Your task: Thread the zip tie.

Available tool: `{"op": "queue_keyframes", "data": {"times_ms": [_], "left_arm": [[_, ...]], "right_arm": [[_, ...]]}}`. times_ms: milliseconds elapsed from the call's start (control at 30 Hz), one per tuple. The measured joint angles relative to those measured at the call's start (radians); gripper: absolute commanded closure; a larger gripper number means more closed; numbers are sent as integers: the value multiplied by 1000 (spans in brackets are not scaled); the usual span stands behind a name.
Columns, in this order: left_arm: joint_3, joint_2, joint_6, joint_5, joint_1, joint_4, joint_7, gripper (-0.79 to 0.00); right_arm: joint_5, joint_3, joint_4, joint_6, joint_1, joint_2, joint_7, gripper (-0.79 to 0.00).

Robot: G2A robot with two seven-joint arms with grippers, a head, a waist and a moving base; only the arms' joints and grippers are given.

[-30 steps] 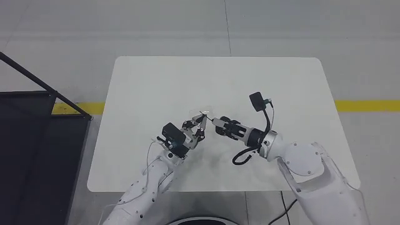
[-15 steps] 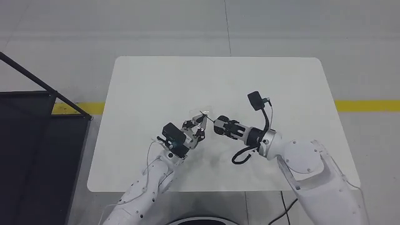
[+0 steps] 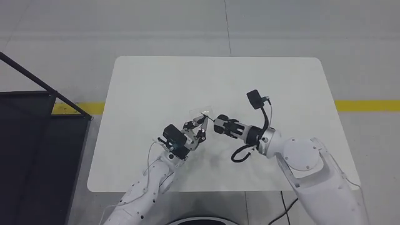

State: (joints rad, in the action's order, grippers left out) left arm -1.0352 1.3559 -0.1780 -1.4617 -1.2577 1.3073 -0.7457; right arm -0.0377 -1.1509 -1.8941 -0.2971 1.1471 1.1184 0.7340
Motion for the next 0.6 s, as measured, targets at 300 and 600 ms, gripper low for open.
{"op": "queue_keyframes", "data": {"times_ms": [300, 600], "left_arm": [[-11, 1, 2, 10, -3, 0, -19, 0], [-3, 0, 22, -57, -2, -12, -51, 0]], "right_arm": [[-34, 24, 15, -73, -41, 1, 39, 0], [-38, 37, 26, -87, -58, 3, 44, 0]]}}
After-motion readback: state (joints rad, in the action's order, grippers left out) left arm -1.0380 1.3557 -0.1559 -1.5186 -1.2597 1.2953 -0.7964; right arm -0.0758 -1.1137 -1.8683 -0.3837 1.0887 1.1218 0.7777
